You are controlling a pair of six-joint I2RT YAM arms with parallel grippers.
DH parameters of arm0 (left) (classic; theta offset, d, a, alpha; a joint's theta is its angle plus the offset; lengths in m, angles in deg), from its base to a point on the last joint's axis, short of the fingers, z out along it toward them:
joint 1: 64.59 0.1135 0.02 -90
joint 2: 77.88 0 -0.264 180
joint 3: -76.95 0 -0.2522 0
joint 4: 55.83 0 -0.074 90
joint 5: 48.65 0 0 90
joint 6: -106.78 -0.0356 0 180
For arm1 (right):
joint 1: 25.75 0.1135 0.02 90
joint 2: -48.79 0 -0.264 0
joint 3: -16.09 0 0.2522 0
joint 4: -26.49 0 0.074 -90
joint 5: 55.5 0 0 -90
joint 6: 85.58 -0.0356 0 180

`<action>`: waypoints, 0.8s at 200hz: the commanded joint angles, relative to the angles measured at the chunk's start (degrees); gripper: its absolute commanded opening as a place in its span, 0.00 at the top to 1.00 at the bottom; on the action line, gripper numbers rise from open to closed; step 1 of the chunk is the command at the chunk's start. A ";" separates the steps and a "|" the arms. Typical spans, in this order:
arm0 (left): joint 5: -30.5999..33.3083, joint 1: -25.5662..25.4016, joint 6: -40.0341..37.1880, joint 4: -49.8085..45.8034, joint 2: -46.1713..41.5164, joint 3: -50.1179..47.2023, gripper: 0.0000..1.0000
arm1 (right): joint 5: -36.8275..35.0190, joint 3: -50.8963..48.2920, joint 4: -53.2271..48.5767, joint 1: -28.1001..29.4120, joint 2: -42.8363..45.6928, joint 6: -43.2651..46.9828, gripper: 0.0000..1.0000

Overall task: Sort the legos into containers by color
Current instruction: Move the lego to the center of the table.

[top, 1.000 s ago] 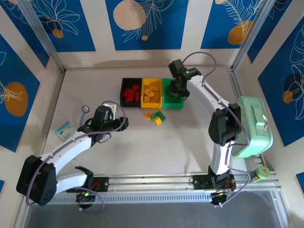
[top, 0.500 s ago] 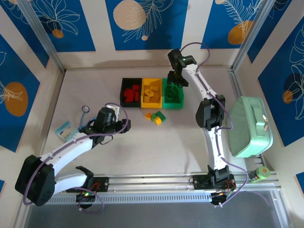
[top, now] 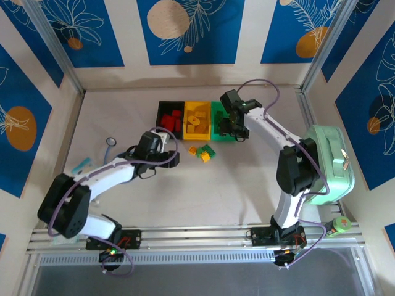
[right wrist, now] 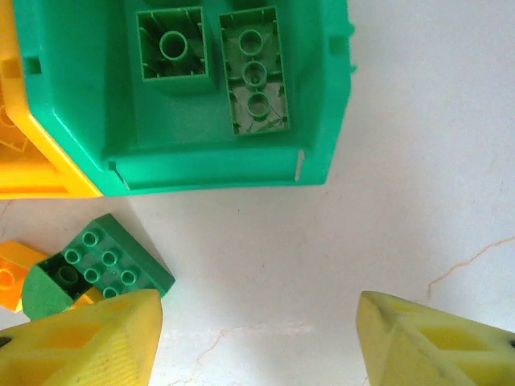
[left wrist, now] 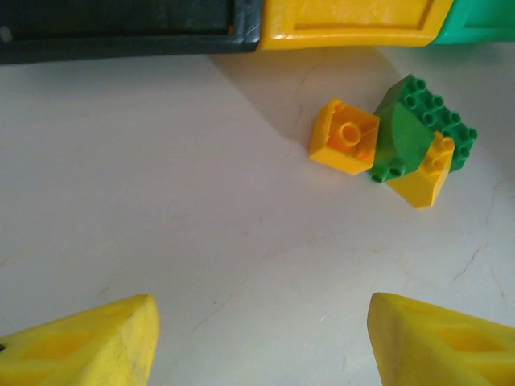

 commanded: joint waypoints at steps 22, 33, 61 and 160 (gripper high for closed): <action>-5.59 -0.66 -0.13 0.59 9.57 9.44 0.31 | 3.03 -10.11 7.14 0.19 6.75 -3.10 0.35; -5.94 -0.77 -0.21 0.34 11.96 11.32 0.31 | 4.06 -12.55 8.45 0.00 7.71 -3.61 0.35; -6.52 -1.09 -0.26 -0.64 17.17 15.88 0.31 | 4.97 -16.32 9.89 0.01 8.67 -4.49 0.36; -4.40 -2.07 -2.27 -6.10 29.47 27.77 0.36 | 6.35 -26.26 13.19 -0.05 13.17 -6.85 0.39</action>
